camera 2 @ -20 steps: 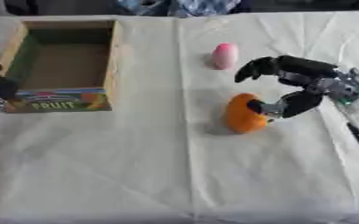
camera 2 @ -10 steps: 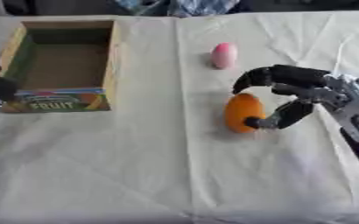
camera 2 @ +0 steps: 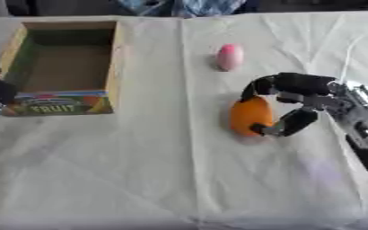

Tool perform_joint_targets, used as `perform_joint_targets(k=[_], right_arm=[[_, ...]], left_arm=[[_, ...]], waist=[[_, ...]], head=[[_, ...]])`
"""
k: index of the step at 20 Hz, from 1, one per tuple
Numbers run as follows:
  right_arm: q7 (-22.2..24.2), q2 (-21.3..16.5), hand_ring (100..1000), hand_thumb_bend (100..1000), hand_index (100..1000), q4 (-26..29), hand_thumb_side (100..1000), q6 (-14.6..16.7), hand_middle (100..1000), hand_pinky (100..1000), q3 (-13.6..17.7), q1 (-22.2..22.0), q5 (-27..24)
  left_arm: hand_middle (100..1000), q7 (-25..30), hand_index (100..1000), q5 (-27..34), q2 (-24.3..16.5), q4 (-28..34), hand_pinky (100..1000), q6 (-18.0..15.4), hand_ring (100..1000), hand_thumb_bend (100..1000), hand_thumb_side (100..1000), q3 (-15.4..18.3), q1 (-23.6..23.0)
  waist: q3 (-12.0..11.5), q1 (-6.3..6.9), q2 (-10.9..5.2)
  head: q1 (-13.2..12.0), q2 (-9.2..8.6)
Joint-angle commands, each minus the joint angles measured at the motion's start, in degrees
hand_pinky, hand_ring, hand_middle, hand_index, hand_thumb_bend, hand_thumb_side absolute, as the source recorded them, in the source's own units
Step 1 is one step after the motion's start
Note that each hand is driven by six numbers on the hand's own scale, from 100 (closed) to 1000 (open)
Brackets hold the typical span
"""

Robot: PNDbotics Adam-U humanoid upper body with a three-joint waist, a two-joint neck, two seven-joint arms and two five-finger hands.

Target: Pick up objects on the table and place them in the box.

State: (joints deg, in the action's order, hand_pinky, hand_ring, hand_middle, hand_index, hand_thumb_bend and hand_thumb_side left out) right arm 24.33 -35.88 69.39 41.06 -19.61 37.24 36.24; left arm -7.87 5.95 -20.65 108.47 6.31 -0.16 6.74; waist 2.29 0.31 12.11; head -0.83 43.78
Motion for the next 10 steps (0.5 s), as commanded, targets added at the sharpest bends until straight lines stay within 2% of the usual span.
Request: perform_joint_targets(k=[1,3,6,10], right_arm=[[-0.27,-0.77,815,180,828,-0.64,304,0.19,772,732,0.84,0.65,1.57],[-0.53,-0.64,800,151,815,-0.92,162,0.12,752,719,0.89,0.71,2.02],[-1.24,-0.50,762,106,779,-1.03,138,0.21,699,689,1.04,0.81,2.14],[-3.54,-0.50,662,100,625,-0.59,115,0.55,532,635,1.38,1.08,1.20]], left_arm=[[513,0.14,707,-0.26,-1.11,0.61,583,-0.09,510,741,381,0.13,0.29],[514,0.14,708,-0.25,-1.10,0.61,582,-0.09,511,741,381,0.13,0.29],[514,0.16,708,-0.23,-1.09,0.61,582,-0.09,510,740,381,0.12,0.30],[514,0.18,707,-0.23,-1.09,0.60,581,-0.08,510,740,381,0.12,0.30]], waist=[[-0.11,0.06,-0.92],[-0.13,0.08,-0.92],[-0.15,0.09,-0.93],[-0.10,0.07,-0.92]], head=[[0.12,0.34],[0.18,0.34],[0.24,0.34],[0.28,0.34]])
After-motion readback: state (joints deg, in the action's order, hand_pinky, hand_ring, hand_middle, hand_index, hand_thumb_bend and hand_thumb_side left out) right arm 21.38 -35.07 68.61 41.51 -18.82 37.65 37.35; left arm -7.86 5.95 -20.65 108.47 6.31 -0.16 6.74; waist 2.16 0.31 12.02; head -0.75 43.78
